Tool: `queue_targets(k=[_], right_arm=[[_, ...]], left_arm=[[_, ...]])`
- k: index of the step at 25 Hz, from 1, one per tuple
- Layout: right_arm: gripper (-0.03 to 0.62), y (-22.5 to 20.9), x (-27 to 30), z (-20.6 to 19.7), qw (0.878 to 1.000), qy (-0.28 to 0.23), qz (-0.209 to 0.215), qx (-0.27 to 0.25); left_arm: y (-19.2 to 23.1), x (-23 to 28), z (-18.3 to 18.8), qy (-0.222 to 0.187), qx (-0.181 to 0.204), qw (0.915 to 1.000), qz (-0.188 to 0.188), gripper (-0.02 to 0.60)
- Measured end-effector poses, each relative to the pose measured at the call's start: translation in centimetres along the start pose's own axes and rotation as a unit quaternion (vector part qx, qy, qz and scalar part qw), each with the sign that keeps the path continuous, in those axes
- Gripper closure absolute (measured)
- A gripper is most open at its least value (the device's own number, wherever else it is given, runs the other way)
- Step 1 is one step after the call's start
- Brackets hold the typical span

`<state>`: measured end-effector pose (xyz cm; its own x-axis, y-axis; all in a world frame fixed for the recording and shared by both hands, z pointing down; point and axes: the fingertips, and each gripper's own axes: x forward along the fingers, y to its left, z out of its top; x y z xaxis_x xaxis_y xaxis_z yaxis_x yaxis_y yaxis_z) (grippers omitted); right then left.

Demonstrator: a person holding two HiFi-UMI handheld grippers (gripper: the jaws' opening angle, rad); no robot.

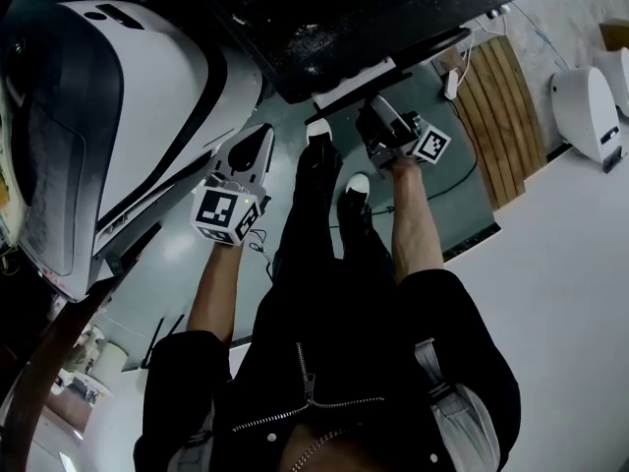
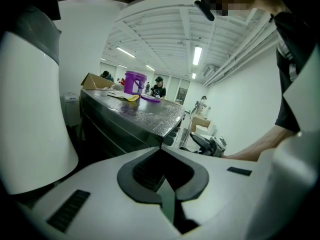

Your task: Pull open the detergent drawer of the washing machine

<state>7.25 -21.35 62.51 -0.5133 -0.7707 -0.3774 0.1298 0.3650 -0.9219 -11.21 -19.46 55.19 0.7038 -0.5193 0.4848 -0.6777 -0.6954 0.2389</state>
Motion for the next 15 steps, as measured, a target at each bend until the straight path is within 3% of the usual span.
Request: queue_targets(k=[15], right_arm=[[0.324,1.8,-4.5,-1.1,1.0,-0.006,0.004,0.003]], left_arm=[[-1.9,0.0,0.0,0.008,0.012,0.9998,-0.015,0.563]])
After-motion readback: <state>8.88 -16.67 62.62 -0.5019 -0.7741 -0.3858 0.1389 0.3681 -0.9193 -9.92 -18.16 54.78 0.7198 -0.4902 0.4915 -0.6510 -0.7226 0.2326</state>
